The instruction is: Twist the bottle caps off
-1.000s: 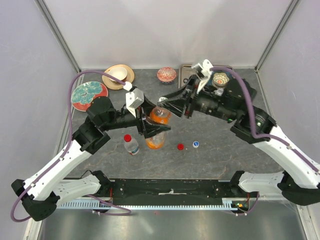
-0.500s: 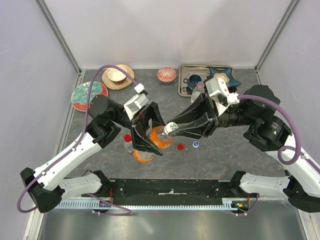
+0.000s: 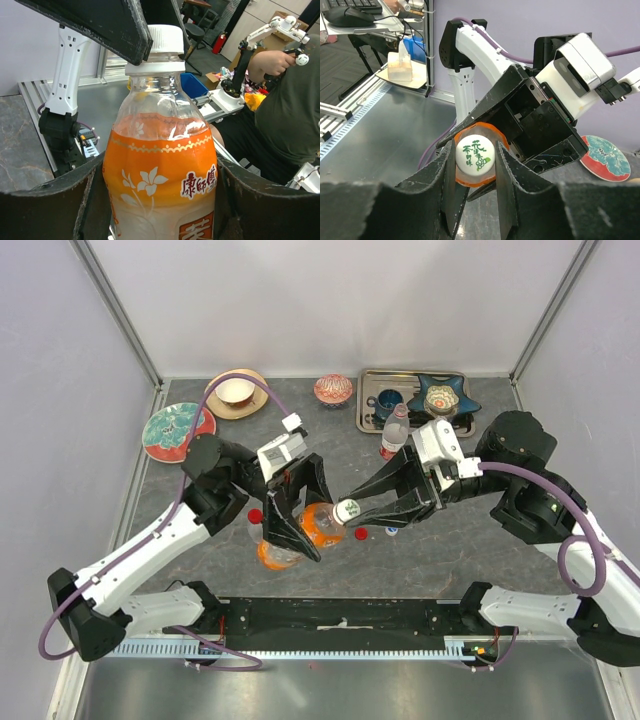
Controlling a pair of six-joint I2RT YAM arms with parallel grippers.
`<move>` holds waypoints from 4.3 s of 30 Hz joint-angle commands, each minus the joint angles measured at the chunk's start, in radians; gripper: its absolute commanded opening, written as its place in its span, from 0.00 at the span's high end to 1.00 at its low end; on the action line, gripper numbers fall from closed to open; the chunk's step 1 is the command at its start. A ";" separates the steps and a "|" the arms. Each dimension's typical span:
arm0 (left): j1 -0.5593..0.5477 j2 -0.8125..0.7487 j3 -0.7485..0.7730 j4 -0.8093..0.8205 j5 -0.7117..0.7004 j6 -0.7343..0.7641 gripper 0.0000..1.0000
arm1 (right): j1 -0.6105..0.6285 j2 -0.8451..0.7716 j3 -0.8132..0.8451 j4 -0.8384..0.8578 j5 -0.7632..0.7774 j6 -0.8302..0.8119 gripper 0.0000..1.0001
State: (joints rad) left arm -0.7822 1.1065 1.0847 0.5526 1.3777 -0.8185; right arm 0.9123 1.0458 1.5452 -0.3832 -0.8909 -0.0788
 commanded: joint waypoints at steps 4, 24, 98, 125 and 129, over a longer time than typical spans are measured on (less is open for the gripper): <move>0.017 -0.030 0.034 0.106 0.006 0.001 0.60 | 0.008 -0.052 -0.002 -0.183 -0.062 -0.004 0.65; 0.015 -0.069 0.112 -0.597 -0.548 0.600 0.60 | 0.007 -0.107 0.041 0.020 0.885 0.324 0.13; 0.041 -0.079 0.064 -0.213 -0.122 0.245 0.59 | 0.008 -0.041 -0.137 0.227 0.152 0.336 1.00; 0.070 0.016 0.043 0.072 -0.009 0.027 0.60 | 0.007 -0.040 -0.139 0.271 -0.162 0.355 0.89; 0.070 -0.003 0.072 -0.149 -0.040 0.203 0.60 | 0.008 -0.047 -0.112 0.242 -0.057 0.350 0.78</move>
State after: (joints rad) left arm -0.7410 1.1267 1.0962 0.5999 1.4586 -0.7891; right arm 0.8967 1.0348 1.4010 -0.0719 -0.9115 0.2317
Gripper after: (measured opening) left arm 0.687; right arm 0.393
